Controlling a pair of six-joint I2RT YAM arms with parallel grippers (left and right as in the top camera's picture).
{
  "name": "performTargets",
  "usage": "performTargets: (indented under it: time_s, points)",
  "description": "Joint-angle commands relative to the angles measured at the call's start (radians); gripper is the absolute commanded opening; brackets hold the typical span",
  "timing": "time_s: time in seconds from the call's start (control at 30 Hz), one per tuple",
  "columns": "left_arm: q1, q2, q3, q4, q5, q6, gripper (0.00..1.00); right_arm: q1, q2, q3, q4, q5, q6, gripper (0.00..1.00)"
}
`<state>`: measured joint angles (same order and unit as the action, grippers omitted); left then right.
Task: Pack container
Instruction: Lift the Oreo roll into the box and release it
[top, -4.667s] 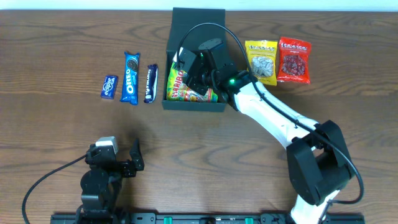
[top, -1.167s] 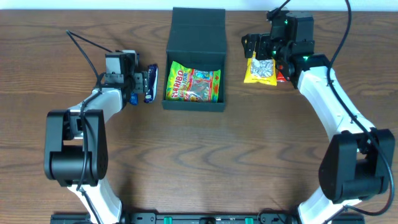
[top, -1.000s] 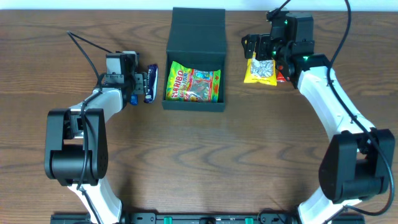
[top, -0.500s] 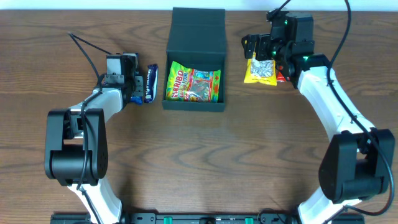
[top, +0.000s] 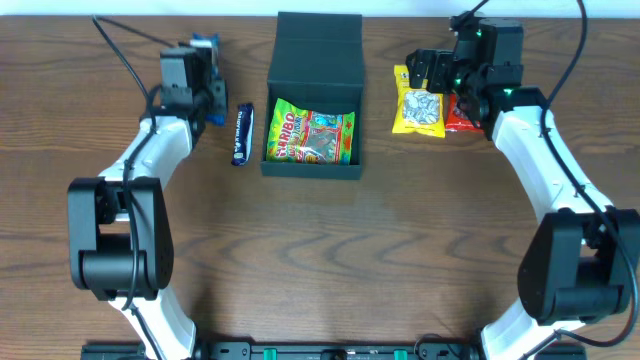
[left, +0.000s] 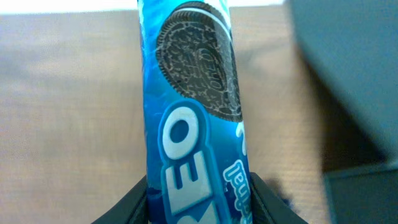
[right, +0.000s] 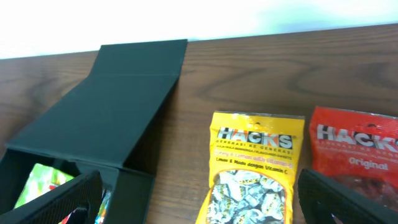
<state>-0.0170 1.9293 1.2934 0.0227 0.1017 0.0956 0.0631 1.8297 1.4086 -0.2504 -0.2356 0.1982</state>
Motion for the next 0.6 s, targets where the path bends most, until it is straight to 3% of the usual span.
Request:
performTargets:
  time_s: [0.0,0.13,0.23,0.43,0.57]
  points:
    - [-0.023,-0.076,0.089,0.009,0.138,0.136,0.06,-0.022,-0.018,0.016,-0.005,0.003,0.015,0.99]
    - [-0.046,-0.079,0.129,0.008,0.447,0.404,0.06,-0.042,-0.018,0.016,-0.005,0.003,0.015,0.99]
    - [-0.060,-0.079,0.129,-0.011,0.553,0.557,0.06,-0.054,-0.018,0.016,-0.008,0.003,0.015,0.99]
    - [-0.119,-0.078,0.129,-0.029,0.583,0.713,0.06,-0.077,-0.018,0.016,-0.027,0.003,0.014,0.99]
    - [-0.178,-0.076,0.129,-0.095,0.550,0.893,0.06,-0.082,-0.018,0.016,-0.035,0.003,0.014,0.99]
